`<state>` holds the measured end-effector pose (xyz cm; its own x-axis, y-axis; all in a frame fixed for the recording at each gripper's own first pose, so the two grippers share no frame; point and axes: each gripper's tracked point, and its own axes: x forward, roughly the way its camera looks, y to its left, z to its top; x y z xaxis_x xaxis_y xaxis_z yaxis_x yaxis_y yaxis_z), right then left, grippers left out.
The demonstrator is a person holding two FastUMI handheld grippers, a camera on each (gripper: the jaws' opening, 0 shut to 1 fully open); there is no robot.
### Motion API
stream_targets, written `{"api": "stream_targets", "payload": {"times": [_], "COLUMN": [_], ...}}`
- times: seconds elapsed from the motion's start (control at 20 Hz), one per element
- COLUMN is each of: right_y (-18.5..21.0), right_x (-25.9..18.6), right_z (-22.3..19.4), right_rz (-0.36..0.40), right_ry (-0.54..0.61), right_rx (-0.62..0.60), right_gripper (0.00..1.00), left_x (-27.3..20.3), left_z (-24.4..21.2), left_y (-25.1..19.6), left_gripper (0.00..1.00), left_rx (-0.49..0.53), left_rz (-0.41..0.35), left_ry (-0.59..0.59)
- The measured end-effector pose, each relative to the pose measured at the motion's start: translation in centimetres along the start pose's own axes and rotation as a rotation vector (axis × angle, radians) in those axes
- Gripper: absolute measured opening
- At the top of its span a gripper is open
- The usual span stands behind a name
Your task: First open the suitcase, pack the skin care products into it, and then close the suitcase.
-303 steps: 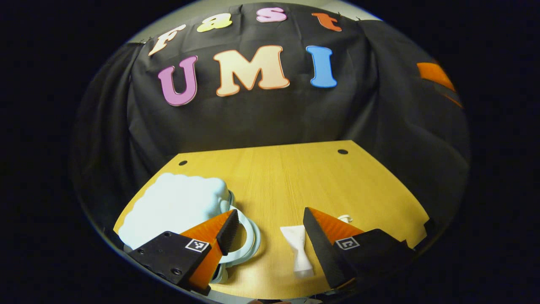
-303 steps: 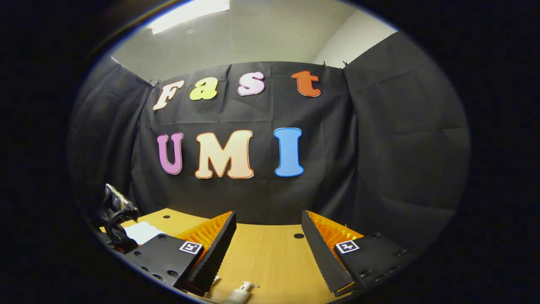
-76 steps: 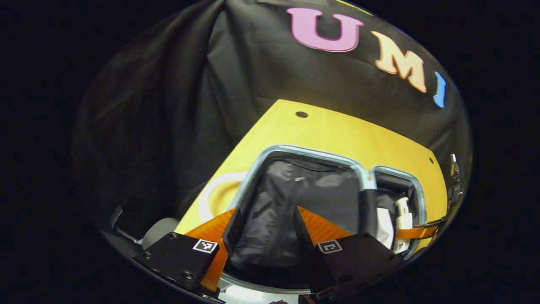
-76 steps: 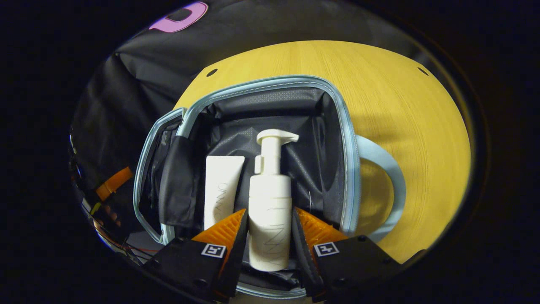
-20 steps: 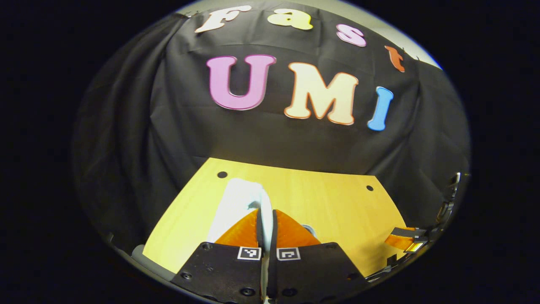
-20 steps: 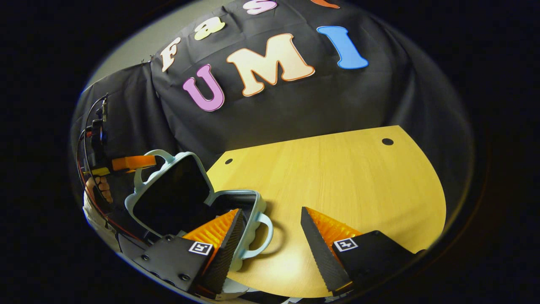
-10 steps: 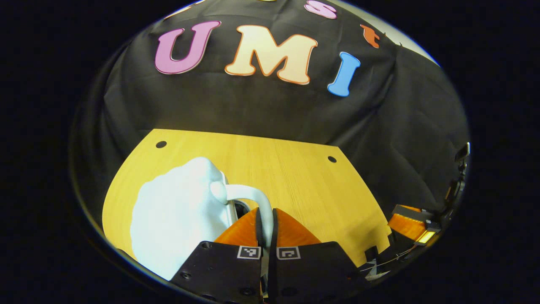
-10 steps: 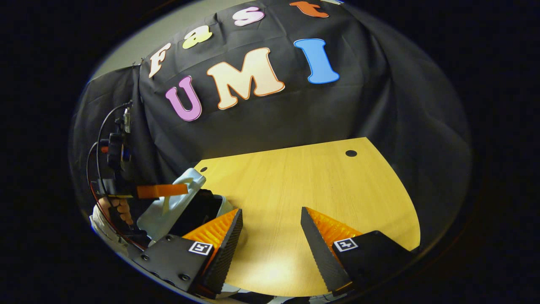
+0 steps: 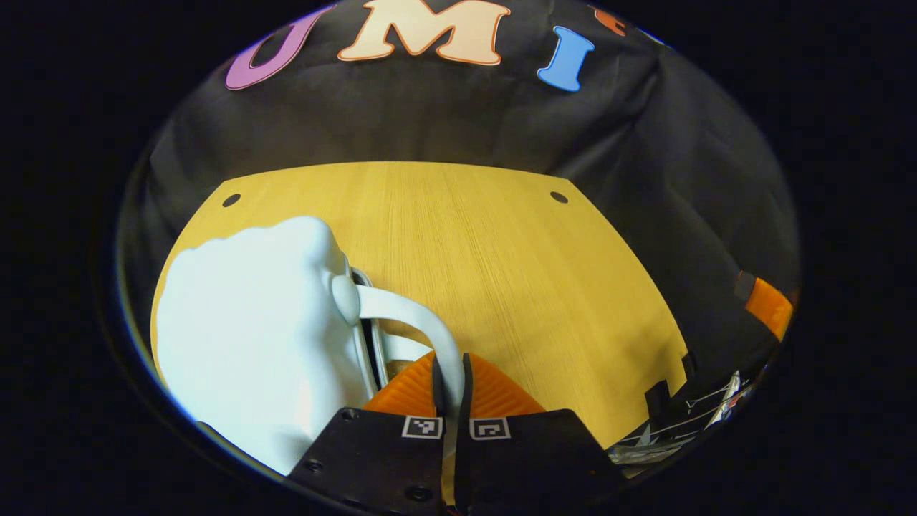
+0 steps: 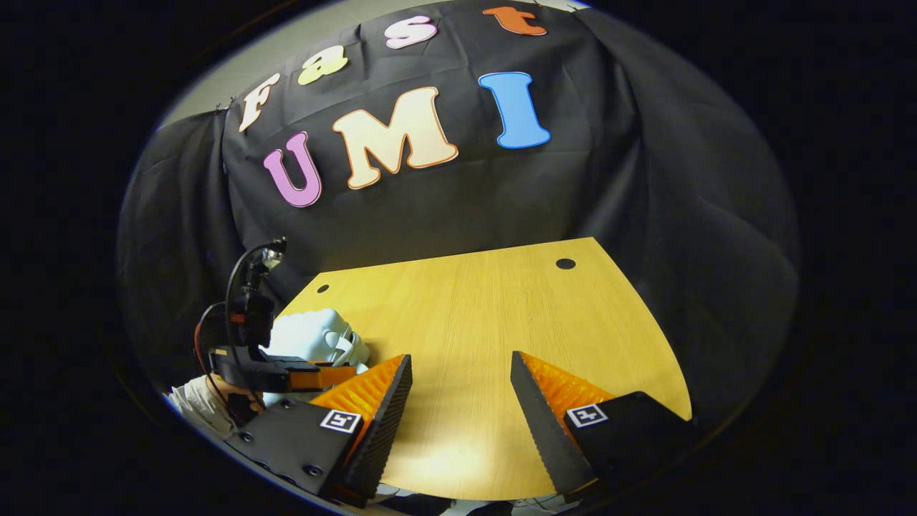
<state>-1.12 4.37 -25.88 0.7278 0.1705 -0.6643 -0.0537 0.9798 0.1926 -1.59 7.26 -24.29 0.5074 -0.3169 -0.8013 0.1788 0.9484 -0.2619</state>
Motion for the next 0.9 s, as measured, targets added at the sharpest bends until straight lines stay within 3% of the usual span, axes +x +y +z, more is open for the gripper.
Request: {"api": "stream_targets", "payload": {"times": [0.1,0.15,0.2,0.25,0.3,0.45,0.5,0.65,0.75,0.9], "right_y": [-0.2,-0.3,-0.5,-0.6,-0.7,-0.5,-0.2,1.0,1.6,2.2], "right_x": [-0.3,-0.4,-0.5,-0.7,-1.0,-1.9,-2.2,-3.8,-5.1,-7.1], "right_z": [0.2,0.4,0.7,1.4,2.5,6.2,7.6,12.0,14.6,17.9], "right_rz": [-0.004,-0.008,-0.013,-0.020,-0.025,-0.038,-0.039,-0.040,-0.044,-0.054], "right_ry": [-0.006,-0.012,-0.024,-0.047,-0.077,-0.191,-0.235,-0.378,-0.467,-0.587], "right_rx": [0.009,0.012,0.011,0.006,-0.006,-0.048,-0.063,-0.099,-0.112,-0.119], "right_gripper": [0.84,0.84,0.89,0.83,0.90,0.92,0.93,0.98,0.94,0.96], "left_x": [0.6,0.8,0.8,0.2,-0.9,-8.0,-10.2,-15.9,-17.9,-19.8], "left_z": [-0.4,-0.7,-0.6,0.2,2.1,8.6,10.8,15.2,16.8,18.2], "left_y": [-0.1,0.1,0.2,0.1,-0.6,-2.2,-3.4,-7.3,-8.9,-10.4], "left_gripper": [0.00,0.07,0.08,0.13,0.18,0.78,0.83,0.83,0.88,0.92], "left_rx": [0.010,0.026,0.053,0.084,0.110,0.185,0.195,0.213,0.256,0.291], "left_rz": [0.006,0.038,0.074,0.113,0.139,0.226,0.233,0.209,0.194,0.173], "left_ry": [-0.005,-0.009,-0.020,-0.073,-0.170,-0.459,-0.555,-0.751,-0.802,-0.858]}}
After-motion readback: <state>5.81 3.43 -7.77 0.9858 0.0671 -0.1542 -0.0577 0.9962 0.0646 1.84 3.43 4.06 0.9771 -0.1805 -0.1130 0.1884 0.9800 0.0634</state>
